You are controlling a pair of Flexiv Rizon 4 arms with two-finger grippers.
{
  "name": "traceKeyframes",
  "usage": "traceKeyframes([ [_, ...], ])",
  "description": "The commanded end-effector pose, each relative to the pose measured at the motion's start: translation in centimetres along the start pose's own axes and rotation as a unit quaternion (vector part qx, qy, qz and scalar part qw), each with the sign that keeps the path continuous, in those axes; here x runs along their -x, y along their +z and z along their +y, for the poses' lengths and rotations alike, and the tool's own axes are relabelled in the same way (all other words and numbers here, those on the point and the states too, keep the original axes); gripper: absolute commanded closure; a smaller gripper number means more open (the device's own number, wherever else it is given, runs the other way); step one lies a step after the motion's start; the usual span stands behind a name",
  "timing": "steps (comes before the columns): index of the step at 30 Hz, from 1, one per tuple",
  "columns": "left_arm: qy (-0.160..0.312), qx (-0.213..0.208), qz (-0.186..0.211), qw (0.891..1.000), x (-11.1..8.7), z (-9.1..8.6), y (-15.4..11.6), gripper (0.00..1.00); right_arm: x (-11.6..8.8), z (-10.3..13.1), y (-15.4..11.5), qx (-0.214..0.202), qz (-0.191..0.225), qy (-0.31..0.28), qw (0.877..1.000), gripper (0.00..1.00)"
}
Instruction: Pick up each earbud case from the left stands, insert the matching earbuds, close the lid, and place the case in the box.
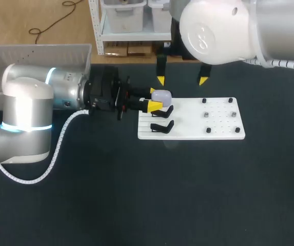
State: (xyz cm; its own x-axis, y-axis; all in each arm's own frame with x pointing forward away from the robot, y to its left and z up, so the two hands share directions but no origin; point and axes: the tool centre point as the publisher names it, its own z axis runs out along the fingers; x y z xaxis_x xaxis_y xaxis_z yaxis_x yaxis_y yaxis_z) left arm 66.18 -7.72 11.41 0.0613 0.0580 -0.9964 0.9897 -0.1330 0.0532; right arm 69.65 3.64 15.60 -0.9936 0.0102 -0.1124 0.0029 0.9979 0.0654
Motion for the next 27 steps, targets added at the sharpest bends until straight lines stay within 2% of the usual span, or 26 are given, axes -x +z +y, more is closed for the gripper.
traceKeyframes([
  [1,0.001,0.002,0.000,1.000,0.0,-0.1,0.0,1.00,-2.6,-1.7,-3.6,0.043,-0.079,-0.003,0.996,0.00],
  [5,0.001,0.002,0.000,1.000,0.0,-0.1,0.0,1.00,-4.1,-2.4,-7.6,0.071,-0.137,-0.023,0.988,0.00],
  [8,-0.021,0.024,0.000,0.999,1.2,-0.5,-0.9,1.00,-5.3,-2.9,-9.6,0.088,-0.172,-0.035,0.981,0.00],
  [12,-0.038,0.053,-0.005,0.998,3.0,-1.0,-2.4,1.00,-6.2,-3.0,-10.9,0.109,-0.195,-0.054,0.973,0.00],
  [17,-0.046,0.100,-0.009,0.994,4.9,-1.1,-5.1,1.00,-6.2,-3.0,-10.9,0.109,-0.195,-0.054,0.973,0.00],
  [21,-0.037,0.153,0.016,0.987,5.8,-0.3,-8.4,1.00,-6.2,-3.0,-10.9,0.109,-0.195,-0.054,0.973,0.00],
  [27,-0.034,0.268,0.040,0.962,6.3,2.9,-15.8,1.00,-6.2,-3.0,-10.9,0.109,-0.195,-0.054,0.973,0.00],
])
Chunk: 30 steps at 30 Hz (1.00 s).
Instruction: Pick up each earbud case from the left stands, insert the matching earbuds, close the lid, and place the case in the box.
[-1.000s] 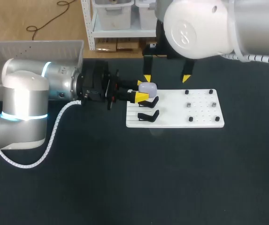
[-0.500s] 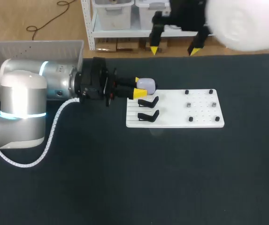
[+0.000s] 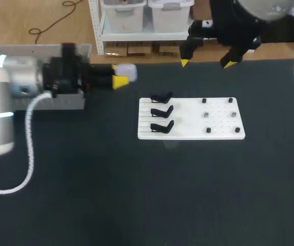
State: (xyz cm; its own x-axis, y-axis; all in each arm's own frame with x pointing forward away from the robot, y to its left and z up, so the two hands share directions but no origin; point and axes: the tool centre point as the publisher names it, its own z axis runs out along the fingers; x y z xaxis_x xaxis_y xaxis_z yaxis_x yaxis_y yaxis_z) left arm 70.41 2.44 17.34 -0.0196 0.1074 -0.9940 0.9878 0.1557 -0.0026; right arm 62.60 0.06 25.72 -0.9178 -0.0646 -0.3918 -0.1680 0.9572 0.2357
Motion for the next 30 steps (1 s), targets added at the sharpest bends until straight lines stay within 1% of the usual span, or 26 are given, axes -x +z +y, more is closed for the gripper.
traceKeyframes([
  [1,0.007,0.146,0.011,0.989,1.1,2.0,-5.8,1.00,-0.4,-0.1,0.0,-0.001,-0.060,0.001,0.998,0.00],
  [3,0.014,0.187,0.020,0.982,1.1,3.9,-7.7,1.00,-0.4,-0.1,0.0,-0.001,-0.060,0.001,0.998,0.00],
  [4,0.010,0.205,0.021,0.978,1.0,5.0,-8.7,1.00,-0.4,-0.1,0.0,-0.001,-0.060,0.001,0.998,0.00],
  [5,0.008,0.228,0.027,0.973,0.6,6.7,-10.2,1.00,-0.4,-0.1,0.0,-0.001,-0.060,0.001,0.998,0.00],
  [7,0.009,0.252,0.039,0.967,0.1,8.5,-11.6,1.00,-0.4,-0.1,0.0,-0.001,-0.060,0.001,0.998,0.00],
  [9,0.003,0.280,0.053,0.959,-0.8,10.8,-13.4,1.00,-0.4,-0.1,0.0,-0.001,-0.060,0.001,0.998,0.00],
  [10,-0.001,0.290,0.061,0.955,-1.3,11.8,-14.1,1.00,-0.4,-0.1,0.0,-0.001,-0.060,0.001,0.998,0.00],
  [11,0.005,0.303,0.080,0.950,-1.9,13.2,-15.1,1.00,-0.4,-0.1,0.0,-0.001,-0.060,0.001,0.998,0.00],
  [12,-0.002,0.313,0.080,0.946,-2.3,14.0,-15.7,1.00,-0.4,-0.1,0.0,-0.001,-0.060,0.001,0.998,0.00],
  [13,-0.004,0.316,0.089,0.945,-3.0,15.5,-16.6,1.00,-0.4,-0.1,0.0,-0.001,-0.060,0.001,0.998,0.00],
  [14,0.001,0.320,0.103,0.942,-3.5,16.5,-17.1,1.00,-0.4,-0.1,0.0,-0.001,-0.060,0.001,0.998,0.00],
  [15,0.000,0.327,0.106,0.939,-3.8,17.0,-17.4,1.00,-0.4,-0.1,0.0,-0.001,-0.060,0.001,0.998,0.00],
  [17,0.004,0.336,0.125,0.934,-4.8,19.0,-18.6,1.00,-0.4,-0.1,0.0,-0.001,-0.060,0.001,0.998,0.00],
  [18,0.002,0.341,0.128,0.931,-5.2,19.6,-18.9,1.00,-0.4,-0.1,0.0,-0.001,-0.060,0.001,0.998,0.00],
  [19,-0.007,0.346,0.133,0.929,-5.9,20.5,-19.5,1.00,-0.4,-0.1,0.0,-0.001,-0.060,0.001,0.998,0.00],
  [21,-0.012,0.347,0.147,0.926,-6.9,21.5,-20.1,1.00,-0.4,-0.1,0.0,-0.001,-0.060,0.001,0.998,0.00],
  [23,-0.021,0.349,0.154,0.924,-7.6,22.2,-20.4,1.00,-0.4,-0.1,0.0,-0.001,-0.060,0.001,0.998,0.00],
  [26,-0.021,0.350,0.157,0.923,-8.0,22.7,-20.7,1.00,-0.4,-0.1,0.0,-0.001,-0.060,0.001,0.998,0.00],
  [28,-0.023,0.352,0.159,0.922,-8.1,22.8,-20.9,0.49,-0.4,-0.1,0.0,-0.001,-0.060,0.001,0.998,0.00],
  [29,-0.024,0.354,0.160,0.921,-8.0,22.9,-21.0,0.00,-0.4,-0.1,0.0,-0.001,-0.060,0.001,0.998,0.00],
  [30,-0.025,0.358,0.162,0.919,-8.0,22.8,-21.3,0.00,-0.4,-0.1,0.0,-0.001,-0.060,0.001,0.998,0.00],
])
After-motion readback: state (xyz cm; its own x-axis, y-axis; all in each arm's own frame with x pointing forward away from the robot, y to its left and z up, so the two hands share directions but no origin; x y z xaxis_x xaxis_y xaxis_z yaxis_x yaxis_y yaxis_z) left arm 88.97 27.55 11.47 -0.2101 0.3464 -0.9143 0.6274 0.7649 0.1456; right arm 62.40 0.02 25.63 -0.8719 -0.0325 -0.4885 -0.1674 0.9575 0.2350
